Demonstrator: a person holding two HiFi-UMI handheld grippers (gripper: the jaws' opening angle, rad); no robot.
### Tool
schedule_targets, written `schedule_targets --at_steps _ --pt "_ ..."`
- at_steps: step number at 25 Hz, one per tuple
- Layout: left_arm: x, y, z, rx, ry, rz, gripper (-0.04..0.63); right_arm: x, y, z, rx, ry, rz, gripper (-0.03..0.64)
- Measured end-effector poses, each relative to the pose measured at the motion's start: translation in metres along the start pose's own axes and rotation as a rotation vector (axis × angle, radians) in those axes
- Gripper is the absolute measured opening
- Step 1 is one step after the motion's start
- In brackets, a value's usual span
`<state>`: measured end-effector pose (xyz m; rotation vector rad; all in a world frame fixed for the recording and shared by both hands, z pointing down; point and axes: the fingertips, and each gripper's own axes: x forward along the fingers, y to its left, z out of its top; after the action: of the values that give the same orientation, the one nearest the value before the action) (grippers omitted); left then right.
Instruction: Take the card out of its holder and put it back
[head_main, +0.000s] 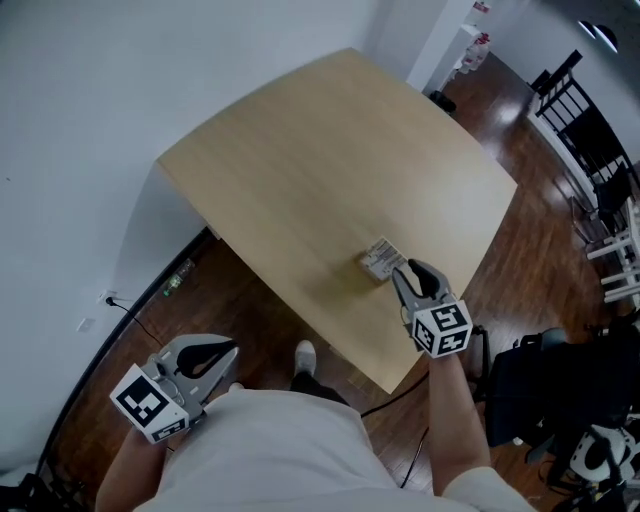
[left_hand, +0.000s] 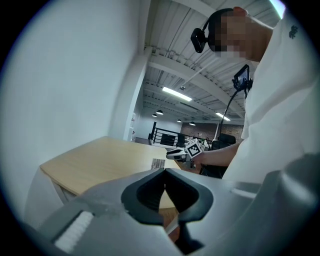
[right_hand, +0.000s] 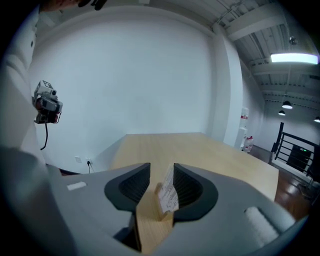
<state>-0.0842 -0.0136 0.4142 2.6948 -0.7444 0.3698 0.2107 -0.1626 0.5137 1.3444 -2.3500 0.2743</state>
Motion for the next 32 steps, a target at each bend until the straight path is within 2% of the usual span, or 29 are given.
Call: schedule_targets --at_steps 4,9,13,19,25,32 --pt "-0.033 -0.007 -0.006 0.029 -0.02 -0.053 0.006 -0.046 0.049 0.013 -0.009 -0.017 -0.057 0.147" --pt "-0.085 -0.019 -0.023 0.078 -0.025 -0.099 0.006 -0.107 0.142 0.013 0.027 -0.037 -0.087 0.16" --pt "-0.123 -0.032 -0.047 0.071 -0.007 -0.157 0.006 -0.159 0.208 0.005 0.087 -0.047 -0.135 0.163" --pt "-0.149 -0.057 -0.074 0.081 0.042 -0.239 0.005 -0.22 0.29 -0.022 0.173 -0.02 -0.174 0.164" --pt "-0.152 -0.078 -0.075 0.081 0.016 -0.266 0.006 -0.249 0.352 -0.029 0.191 -0.049 -0.144 0.163" --pt "-0.138 -0.13 -0.083 0.103 0.044 -0.338 0.005 -0.279 0.372 -0.042 0.194 -0.062 -0.159 0.16"
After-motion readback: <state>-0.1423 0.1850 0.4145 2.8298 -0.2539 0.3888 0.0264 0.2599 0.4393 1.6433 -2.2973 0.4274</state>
